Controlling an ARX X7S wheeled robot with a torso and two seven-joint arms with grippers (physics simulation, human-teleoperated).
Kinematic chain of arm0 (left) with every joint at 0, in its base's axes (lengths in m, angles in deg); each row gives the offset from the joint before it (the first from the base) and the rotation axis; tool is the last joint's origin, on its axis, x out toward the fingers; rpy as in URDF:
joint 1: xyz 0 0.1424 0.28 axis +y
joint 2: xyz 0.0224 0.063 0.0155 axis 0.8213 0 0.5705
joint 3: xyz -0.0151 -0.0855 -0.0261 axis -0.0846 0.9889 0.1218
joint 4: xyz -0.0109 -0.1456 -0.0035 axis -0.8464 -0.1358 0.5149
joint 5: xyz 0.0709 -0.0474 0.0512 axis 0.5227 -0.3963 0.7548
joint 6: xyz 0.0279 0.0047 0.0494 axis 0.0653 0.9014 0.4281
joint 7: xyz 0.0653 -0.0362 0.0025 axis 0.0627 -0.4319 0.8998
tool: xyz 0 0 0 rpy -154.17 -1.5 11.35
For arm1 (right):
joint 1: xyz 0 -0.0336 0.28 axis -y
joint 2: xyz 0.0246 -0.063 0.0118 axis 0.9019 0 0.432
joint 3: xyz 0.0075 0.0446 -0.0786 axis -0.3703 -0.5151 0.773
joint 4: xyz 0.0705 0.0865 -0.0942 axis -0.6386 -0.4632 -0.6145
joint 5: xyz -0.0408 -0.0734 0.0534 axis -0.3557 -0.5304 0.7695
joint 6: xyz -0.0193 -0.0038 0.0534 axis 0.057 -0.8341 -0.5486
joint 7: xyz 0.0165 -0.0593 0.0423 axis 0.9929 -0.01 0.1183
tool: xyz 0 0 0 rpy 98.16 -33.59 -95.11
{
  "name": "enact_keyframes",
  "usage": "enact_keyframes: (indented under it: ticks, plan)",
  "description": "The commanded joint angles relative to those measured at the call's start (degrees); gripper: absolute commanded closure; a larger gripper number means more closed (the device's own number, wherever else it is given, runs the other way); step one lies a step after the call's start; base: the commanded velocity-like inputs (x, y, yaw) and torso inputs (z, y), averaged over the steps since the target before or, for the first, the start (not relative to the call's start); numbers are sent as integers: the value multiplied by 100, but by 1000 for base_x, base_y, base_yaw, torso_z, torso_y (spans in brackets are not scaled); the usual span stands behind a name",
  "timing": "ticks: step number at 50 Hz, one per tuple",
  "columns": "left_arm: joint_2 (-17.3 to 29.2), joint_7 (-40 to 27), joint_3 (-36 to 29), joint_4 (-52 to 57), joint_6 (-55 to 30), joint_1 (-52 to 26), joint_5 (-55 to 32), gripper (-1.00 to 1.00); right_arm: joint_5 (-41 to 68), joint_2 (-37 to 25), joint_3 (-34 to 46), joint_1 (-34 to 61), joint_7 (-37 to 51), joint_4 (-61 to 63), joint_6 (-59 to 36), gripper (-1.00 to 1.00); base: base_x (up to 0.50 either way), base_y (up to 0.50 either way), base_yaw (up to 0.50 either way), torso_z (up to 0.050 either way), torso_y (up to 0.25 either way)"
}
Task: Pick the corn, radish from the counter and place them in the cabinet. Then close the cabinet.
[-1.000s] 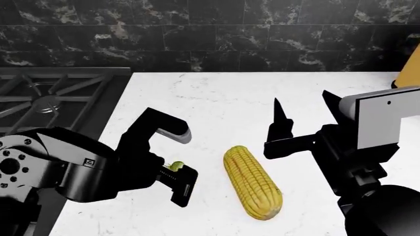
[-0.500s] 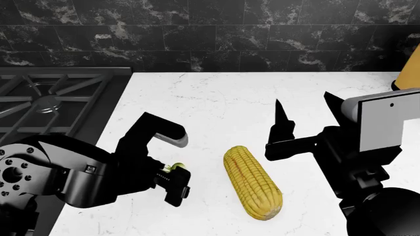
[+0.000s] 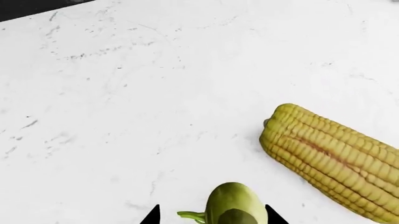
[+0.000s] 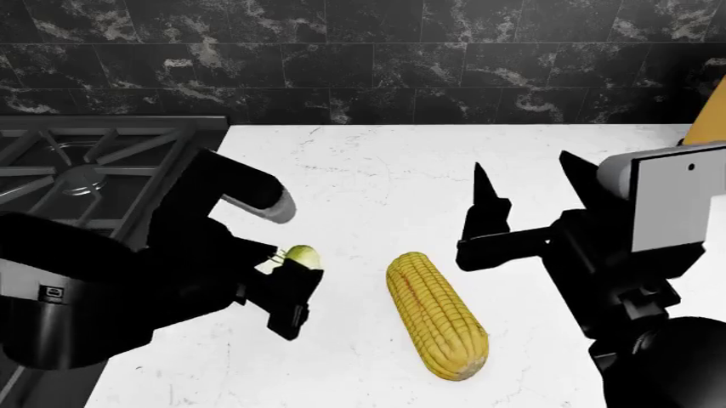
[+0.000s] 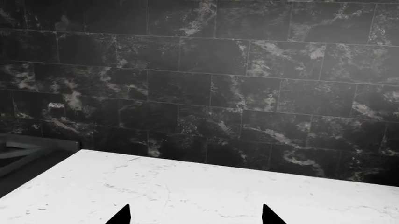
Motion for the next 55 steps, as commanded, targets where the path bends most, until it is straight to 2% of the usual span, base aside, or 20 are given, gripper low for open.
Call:
enact_keyframes:
  ticks: [1,5,13,25,35,55]
  plan:
    - [352,96,403,255,97,-118,86,100,4261,-520,225,604,3510,-1072,646,-100,0,0,0,0,0]
    - [393,86,456,308,152,-160,72,100,5446,-901,946,578,4528,-1263,1447,-100,0,0,0,0,0]
    - [429,126,501,388,212,-166,45,100,6121,-1130,1631,228,5092,-1166,1908,-100,0,0,0,0,0]
    - [462,188,493,415,263,-94,90,100,6116,-1101,1542,-664,4930,-936,2080,-100,0,0,0,0,0]
    - [452,259,444,439,272,-19,146,100,5740,-810,1480,-1250,4517,-961,1949,-100,0,0,0,0,0]
    - [471,321,358,475,328,82,205,100,5074,-931,1332,-1834,4067,-972,1525,-100,0,0,0,0,0]
